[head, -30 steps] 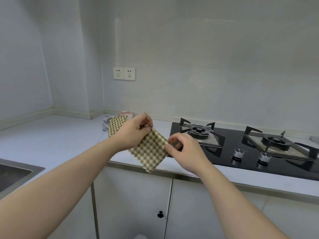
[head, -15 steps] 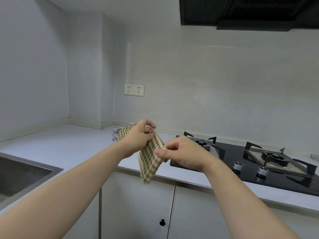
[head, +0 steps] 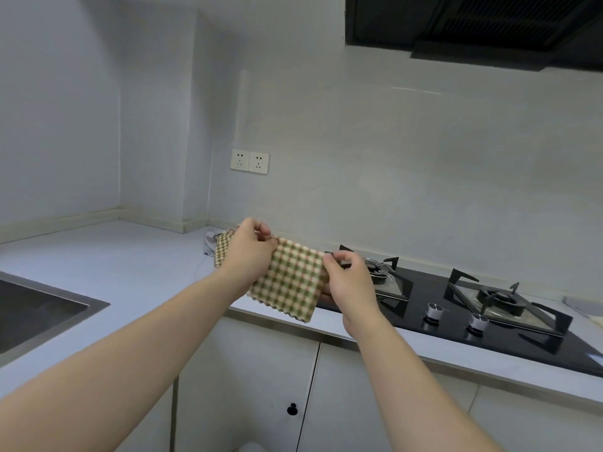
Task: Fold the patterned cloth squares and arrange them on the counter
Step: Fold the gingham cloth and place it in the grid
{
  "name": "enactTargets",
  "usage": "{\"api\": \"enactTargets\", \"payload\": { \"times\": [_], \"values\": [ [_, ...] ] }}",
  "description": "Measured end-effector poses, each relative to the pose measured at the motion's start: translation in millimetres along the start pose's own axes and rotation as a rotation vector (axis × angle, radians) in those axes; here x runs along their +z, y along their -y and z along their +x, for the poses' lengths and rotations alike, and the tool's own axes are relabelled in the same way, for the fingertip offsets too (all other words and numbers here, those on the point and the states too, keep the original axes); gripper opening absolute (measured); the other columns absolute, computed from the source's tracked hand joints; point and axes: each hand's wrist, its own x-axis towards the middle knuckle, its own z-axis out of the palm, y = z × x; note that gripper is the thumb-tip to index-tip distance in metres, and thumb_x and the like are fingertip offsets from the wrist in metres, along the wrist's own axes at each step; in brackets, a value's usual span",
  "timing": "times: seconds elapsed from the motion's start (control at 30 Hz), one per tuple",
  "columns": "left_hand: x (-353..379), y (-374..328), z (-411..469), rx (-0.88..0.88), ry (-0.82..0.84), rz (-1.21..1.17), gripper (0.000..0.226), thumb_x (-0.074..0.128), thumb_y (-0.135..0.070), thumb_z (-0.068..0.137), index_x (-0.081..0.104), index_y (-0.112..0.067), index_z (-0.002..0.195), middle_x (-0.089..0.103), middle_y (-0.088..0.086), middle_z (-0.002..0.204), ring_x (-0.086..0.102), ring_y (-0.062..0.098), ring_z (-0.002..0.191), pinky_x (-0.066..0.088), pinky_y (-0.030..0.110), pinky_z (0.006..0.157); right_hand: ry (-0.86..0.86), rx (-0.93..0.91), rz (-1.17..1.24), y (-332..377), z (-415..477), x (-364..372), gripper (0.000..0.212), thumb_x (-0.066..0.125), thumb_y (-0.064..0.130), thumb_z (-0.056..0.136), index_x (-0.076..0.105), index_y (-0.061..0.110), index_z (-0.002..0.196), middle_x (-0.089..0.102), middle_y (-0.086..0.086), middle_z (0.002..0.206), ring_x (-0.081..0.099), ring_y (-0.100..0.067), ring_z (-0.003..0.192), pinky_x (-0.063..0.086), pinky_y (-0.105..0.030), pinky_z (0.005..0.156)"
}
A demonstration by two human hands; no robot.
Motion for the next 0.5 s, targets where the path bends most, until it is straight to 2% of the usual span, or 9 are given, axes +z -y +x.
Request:
{"api": "enactTargets", "payload": {
  "times": [0.03,0.1,0.13,0.23,0.3,0.37,0.43,0.5],
  "values": [
    [0,0,-3,0.008,-0.006,-0.003,0.021,0.061,-0.006,0.094,0.053,-0.024,0.085,0.065,0.007,0.105,0.059,0.017,0.093,0.04,0.022,0.067,0.008,0.042,0.032,-3,1,1,0.028,0.061,0.039,0.096,0.064,0.019,0.116,0.072,-0.006,0.111,0.076,-0.026,0.088,0.064,-0.047,0.075],
    [1,0,-9,0.023,0.012,0.006,0.025,0.056,-0.001,0.093,0.056,-0.023,0.08,0.062,0.007,0.093,0.056,0.017,0.084,0.04,0.023,0.065,0.022,0.114,0.058,-3,-2,4,0.028,0.058,0.037,0.101,0.071,0.012,0.104,0.076,-0.004,0.096,0.074,-0.019,0.076,0.061,-0.036,0.068],
    [2,-1,-12,0.025,0.029,0.021,0.028,0.053,0.001,0.092,0.059,-0.022,0.077,0.06,0.002,0.086,0.054,0.016,0.079,0.039,0.023,0.064,0.014,0.135,0.059,-2,-4,6,0.029,0.057,0.036,0.102,0.072,0.011,0.098,0.076,-0.003,0.092,0.072,-0.017,0.073,0.06,-0.034,0.067],
    [2,-6,-21,0.007,0.04,0.021,0.038,0.047,0.007,0.089,0.068,-0.019,0.071,0.064,-0.01,0.077,0.053,0.01,0.074,0.038,0.024,0.063,-0.045,0.103,0.049,-1,-5,12,0.027,0.055,0.035,0.103,0.072,0.015,0.098,0.075,-0.003,0.101,0.071,-0.022,0.093,0.059,-0.042,0.087],
    [2,-8,-26,-0.034,0.033,-0.054,0.041,0.045,0.009,0.089,0.072,-0.017,0.073,0.069,-0.008,0.085,0.057,0.007,0.083,0.04,0.021,0.066,-0.116,0.004,-0.031,3,-7,16,0.027,0.052,0.035,0.104,0.07,0.016,0.104,0.072,0.0,0.103,0.067,-0.022,0.1,0.056,-0.041,0.091],
    [3,-7,-30,-0.083,0.008,-0.147,0.038,0.045,0.009,0.091,0.073,-0.015,0.079,0.07,-0.003,0.093,0.06,0.01,0.091,0.043,0.021,0.07,-0.188,-0.135,-0.191,9,-11,19,0.031,0.047,0.038,0.105,0.068,0.015,0.105,0.069,0.001,0.102,0.064,-0.023,0.1,0.052,-0.038,0.087],
    [3,-5,-33,-0.137,-0.047,-0.24,0.024,0.054,0.002,0.095,0.069,-0.016,0.089,0.07,0.001,0.099,0.062,0.015,0.093,0.047,0.025,0.071,-0.228,-0.249,-0.352,15,-18,20,0.032,0.04,0.041,0.107,0.061,0.017,0.104,0.066,0.001,0.1,0.061,-0.024,0.097,0.045,-0.035,0.078],
    [3,-2,-36,-0.239,-0.061,-0.368,0.008,0.065,-0.008,0.095,0.064,-0.015,0.098,0.071,0.007,0.105,0.065,0.021,0.094,0.055,0.035,0.078,-0.254,-0.319,-0.489,20,-23,20,0.03,0.033,0.045,0.108,0.052,0.023,0.102,0.064,0.001,0.097,0.059,-0.025,0.091,0.041,-0.036,0.072]
  ]
}}
